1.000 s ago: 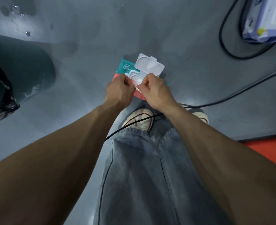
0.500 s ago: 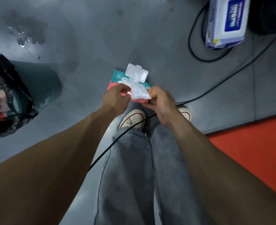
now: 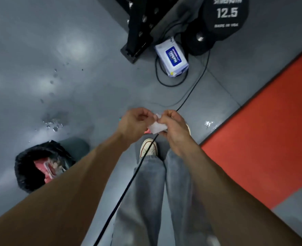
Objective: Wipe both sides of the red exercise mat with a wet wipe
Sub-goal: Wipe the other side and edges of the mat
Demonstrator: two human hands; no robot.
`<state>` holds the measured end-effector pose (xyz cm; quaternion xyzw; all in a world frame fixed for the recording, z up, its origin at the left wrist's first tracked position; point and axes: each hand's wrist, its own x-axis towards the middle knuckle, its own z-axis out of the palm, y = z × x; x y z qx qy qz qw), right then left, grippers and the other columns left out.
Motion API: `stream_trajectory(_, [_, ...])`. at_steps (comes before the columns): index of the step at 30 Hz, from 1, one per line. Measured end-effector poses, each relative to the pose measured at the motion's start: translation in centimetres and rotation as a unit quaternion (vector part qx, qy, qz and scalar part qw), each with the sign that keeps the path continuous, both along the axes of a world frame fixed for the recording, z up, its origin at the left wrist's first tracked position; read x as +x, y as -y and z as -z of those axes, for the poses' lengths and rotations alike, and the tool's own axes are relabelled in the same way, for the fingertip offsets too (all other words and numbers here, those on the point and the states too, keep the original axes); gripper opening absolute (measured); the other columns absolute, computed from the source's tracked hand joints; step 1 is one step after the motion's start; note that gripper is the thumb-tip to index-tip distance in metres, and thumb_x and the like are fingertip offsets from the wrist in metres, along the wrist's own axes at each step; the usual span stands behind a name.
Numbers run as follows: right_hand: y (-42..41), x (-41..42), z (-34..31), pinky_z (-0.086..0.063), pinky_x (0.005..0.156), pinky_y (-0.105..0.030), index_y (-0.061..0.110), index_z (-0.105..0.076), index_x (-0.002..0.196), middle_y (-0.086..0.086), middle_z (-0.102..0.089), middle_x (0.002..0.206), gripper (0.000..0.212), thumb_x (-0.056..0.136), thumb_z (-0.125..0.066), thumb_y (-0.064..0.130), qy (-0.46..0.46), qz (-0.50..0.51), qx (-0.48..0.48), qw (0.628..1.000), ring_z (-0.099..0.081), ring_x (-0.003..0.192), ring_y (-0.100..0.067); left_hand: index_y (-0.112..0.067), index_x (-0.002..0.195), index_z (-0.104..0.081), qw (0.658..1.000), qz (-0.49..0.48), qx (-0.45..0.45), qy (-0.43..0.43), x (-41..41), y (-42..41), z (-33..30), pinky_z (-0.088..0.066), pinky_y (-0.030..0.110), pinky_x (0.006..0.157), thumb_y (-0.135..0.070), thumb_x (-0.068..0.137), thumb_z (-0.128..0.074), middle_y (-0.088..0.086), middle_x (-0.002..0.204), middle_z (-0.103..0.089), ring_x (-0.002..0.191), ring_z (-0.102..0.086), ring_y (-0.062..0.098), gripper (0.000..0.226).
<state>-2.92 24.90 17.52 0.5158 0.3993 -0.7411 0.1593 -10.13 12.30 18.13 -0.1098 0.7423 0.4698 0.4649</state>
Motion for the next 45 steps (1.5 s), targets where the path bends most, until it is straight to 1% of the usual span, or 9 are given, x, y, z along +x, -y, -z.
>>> stream_trajectory(3, [-2.0, 1.3, -3.1, -0.056, 0.067, -0.027, 0.013, -0.066, 0.113, 0.000, -0.071, 0.095, 0.025, 0.088, -0.069, 0.009, 0.002, 0.067, -0.021, 0.998, -0.070, 0.084, -0.012, -0.015, 0.082, -0.068, 0.998, 0.048, 0.003, -0.044, -0.1, -2.8, -3.0, -0.049, 0.019, 0.055, -0.015, 0.093, -0.074, -0.005, 0.067, -0.067, 0.055, -0.059, 0.003, 0.012])
stream_trajectory(7, [-4.9, 3.6, -6.6, -0.056, 0.068, -0.029, 0.016, -0.074, 0.111, -0.003, -0.073, 0.104, 0.022, 0.090, -0.071, 0.021, -0.006, 0.131, -0.061, 0.990, -0.072, 0.090, -0.016, -0.027, 0.080, -0.066, 0.983, 0.156, -0.007, -0.096, 0.2, -6.5, -6.8, -0.045, 0.017, 0.054, -0.041, 0.085, -0.072, -0.012, 0.063, -0.064, 0.053, -0.057, 0.006, 0.017])
stream_trajectory(12, [-9.8, 7.0, -10.0, -0.055, 0.072, -0.028, 0.019, -0.075, 0.089, -0.003, -0.073, 0.091, 0.007, 0.093, -0.069, 0.021, -0.048, 0.203, -0.065, 0.976, -0.069, 0.087, -0.016, -0.025, 0.080, -0.065, 0.956, 0.269, 0.012, -0.116, 1.4, -12.8, -10.9, -0.043, 0.015, 0.049, -0.026, 0.093, -0.072, -0.008, 0.066, -0.063, 0.054, -0.054, 0.004, 0.015])
stream_trajectory(18, [-15.2, 10.7, -11.8, -0.054, 0.079, -0.032, 0.018, -0.063, 0.071, -0.007, -0.066, 0.088, 0.018, 0.084, -0.075, 0.019, -0.092, 0.323, -0.072, 0.939, -0.065, 0.089, -0.019, -0.022, 0.084, -0.067, 0.927, 0.361, 0.001, -0.103, 2.7, -21.2, -13.2, -0.050, 0.021, 0.060, -0.021, 0.096, -0.071, -0.005, 0.072, -0.069, 0.064, -0.059, 0.008, 0.012])
stream_trajectory(23, [-20.3, 13.5, -13.8, -0.052, 0.089, -0.036, 0.022, -0.063, 0.084, -0.003, -0.070, 0.096, 0.018, 0.079, -0.077, 0.030, -0.135, 0.370, -0.072, 0.916, -0.067, 0.100, -0.018, -0.019, 0.090, -0.069, 0.890, 0.447, 0.017, -0.082, 3.7, -30.0, -15.8, -0.056, 0.036, 0.068, -0.027, 0.092, -0.074, -0.004, 0.076, -0.073, 0.069, -0.064, 0.009, 0.010])
stream_trajectory(29, [-26.8, 15.8, -16.4, -0.050, 0.102, -0.041, 0.019, -0.067, 0.108, -0.003, -0.072, 0.109, 0.034, 0.083, -0.072, 0.041, -0.160, 0.423, -0.064, 0.890, -0.066, 0.109, -0.018, -0.019, 0.090, -0.067, 0.867, 0.495, 0.033, -0.052, 6.0, -40.9, -20.0, -0.053, 0.020, 0.059, -0.013, 0.098, -0.067, -0.005, 0.076, -0.071, 0.068, -0.067, 0.006, 0.010])
stream_trajectory(36, [-32.6, 18.4, -17.9, -0.044, 0.105, -0.042, 0.022, -0.064, 0.091, 0.006, -0.071, 0.088, 0.005, 0.091, -0.065, 0.027, -0.194, 0.570, -0.044, 0.797, -0.067, 0.088, -0.011, -0.014, 0.093, -0.068, 0.813, 0.579, 0.048, -0.048, 9.6, -50.3, -21.2, -0.053, 0.023, 0.061, -0.018, 0.099, -0.067, -0.002, 0.073, -0.068, 0.069, -0.064, 0.011, 0.007])
stream_trajectory(39, [-34.1, 19.4, -17.2, -0.047, 0.096, -0.038, 0.025, -0.064, 0.086, 0.005, -0.070, 0.091, 0.016, 0.082, -0.079, 0.028, -0.180, 0.608, -0.018, 0.773, -0.065, 0.092, -0.015, -0.017, 0.091, -0.070, 0.782, 0.619, 0.049, -0.049, 10.6, -53.4, -19.7, -0.053, 0.029, 0.067, -0.024, 0.095, -0.072, 0.004, 0.077, -0.070, 0.071, -0.064, 0.017, 0.008])
stream_trajectory(45, [-35.5, 18.5, -16.4, -0.052, 0.087, -0.036, 0.019, -0.064, 0.094, 0.005, -0.069, 0.089, 0.017, 0.082, -0.076, 0.020, -0.133, 0.667, 0.016, 0.733, -0.064, 0.082, -0.011, -0.019, 0.091, -0.070, 0.724, 0.688, 0.050, -0.024, 10.0, -58.1, -17.5, -0.057, 0.033, 0.067, -0.018, 0.098, -0.068, 0.006, 0.082, -0.072, 0.078, -0.068, 0.019, 0.007])
